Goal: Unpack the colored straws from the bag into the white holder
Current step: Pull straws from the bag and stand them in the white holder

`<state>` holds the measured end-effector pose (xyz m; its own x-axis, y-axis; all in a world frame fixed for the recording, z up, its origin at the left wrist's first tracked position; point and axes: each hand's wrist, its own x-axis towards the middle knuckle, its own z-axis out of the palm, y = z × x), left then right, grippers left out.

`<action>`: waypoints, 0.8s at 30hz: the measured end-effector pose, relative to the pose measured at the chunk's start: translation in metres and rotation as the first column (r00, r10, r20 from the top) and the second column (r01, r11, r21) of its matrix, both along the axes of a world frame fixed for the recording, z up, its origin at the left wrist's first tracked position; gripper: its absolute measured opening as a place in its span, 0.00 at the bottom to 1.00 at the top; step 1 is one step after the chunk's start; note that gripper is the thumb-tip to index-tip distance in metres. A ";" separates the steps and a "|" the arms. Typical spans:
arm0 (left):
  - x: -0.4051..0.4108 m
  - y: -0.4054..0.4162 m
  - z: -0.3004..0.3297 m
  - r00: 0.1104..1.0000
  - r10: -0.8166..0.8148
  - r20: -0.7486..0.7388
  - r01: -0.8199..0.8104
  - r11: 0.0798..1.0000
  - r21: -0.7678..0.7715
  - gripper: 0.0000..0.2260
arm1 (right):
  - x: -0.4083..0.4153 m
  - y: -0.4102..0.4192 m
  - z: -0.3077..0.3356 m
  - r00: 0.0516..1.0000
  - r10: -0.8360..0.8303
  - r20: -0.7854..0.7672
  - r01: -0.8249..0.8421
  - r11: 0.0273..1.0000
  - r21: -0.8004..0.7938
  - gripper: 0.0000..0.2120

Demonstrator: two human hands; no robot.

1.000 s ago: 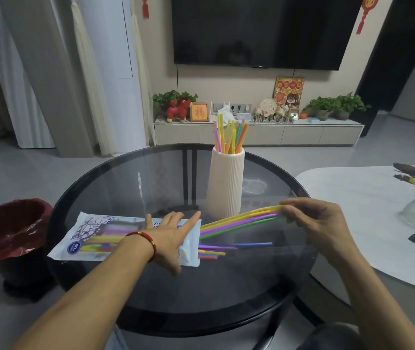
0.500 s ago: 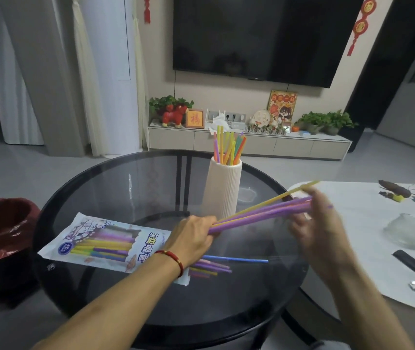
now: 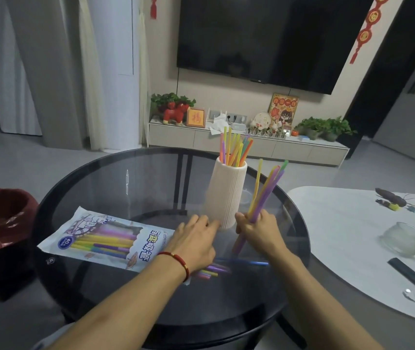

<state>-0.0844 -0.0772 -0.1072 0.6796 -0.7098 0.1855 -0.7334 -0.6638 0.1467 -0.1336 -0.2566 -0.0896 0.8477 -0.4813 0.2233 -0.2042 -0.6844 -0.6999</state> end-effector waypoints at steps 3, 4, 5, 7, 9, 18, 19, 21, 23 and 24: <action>0.000 -0.003 0.004 0.999 0.015 0.052 -0.013 0.999 -0.038 0.19 | 0.000 -0.004 -0.002 0.999 0.032 -0.022 -0.032 0.999 0.005 0.17; -0.001 -0.003 0.006 0.998 0.025 0.055 -0.022 0.998 -0.061 0.19 | 0.000 -0.006 0.003 0.999 0.052 -0.012 -0.052 0.998 0.021 0.18; -0.001 -0.003 0.007 0.998 0.036 0.054 -0.031 0.995 -0.093 0.19 | 0.001 -0.008 0.011 0.997 0.063 0.036 -0.065 0.997 0.050 0.19; -0.001 -0.006 0.011 0.998 0.060 0.026 -0.054 0.978 -0.202 0.21 | 0.002 -0.013 0.036 0.971 0.039 0.236 -0.074 0.987 0.140 0.20; 0.001 -0.012 0.025 0.992 0.058 -0.111 -0.097 0.919 -0.383 0.26 | 0.005 -0.017 0.067 0.896 -0.035 0.443 -0.123 0.938 0.323 0.20; 0.059 -0.068 0.110 0.808 -0.083 -0.583 -0.337 0.747 -0.573 0.59 | 0.050 -0.020 0.136 0.832 -0.144 0.535 -0.064 0.934 0.350 0.17; 0.061 -0.072 0.111 0.803 -0.083 -0.590 -0.350 0.737 -0.578 0.54 | 0.055 -0.019 0.138 0.854 -0.133 0.502 -0.026 0.954 0.298 0.17; 0.065 -0.076 0.109 0.822 -0.035 -0.568 -0.382 0.706 -0.596 0.41 | 0.068 -0.018 0.139 0.911 -0.102 0.400 0.059 0.991 0.119 0.17; 0.065 -0.077 0.106 0.846 0.016 -0.533 -0.391 0.697 -0.601 0.35 | 0.075 -0.014 0.136 0.953 -0.067 0.296 0.085 0.995 -0.048 0.17; 0.065 -0.076 0.104 0.856 0.042 -0.516 -0.394 0.699 -0.597 0.34 | 0.078 -0.012 0.133 0.966 -0.049 0.254 0.070 0.995 -0.075 0.17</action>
<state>-0.0198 -0.1536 -0.0036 0.9232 -0.3358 0.1868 -0.3168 -0.3901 0.8646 -0.0559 -0.2687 0.0434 0.7292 -0.5000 0.4671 -0.0709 -0.7342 -0.6753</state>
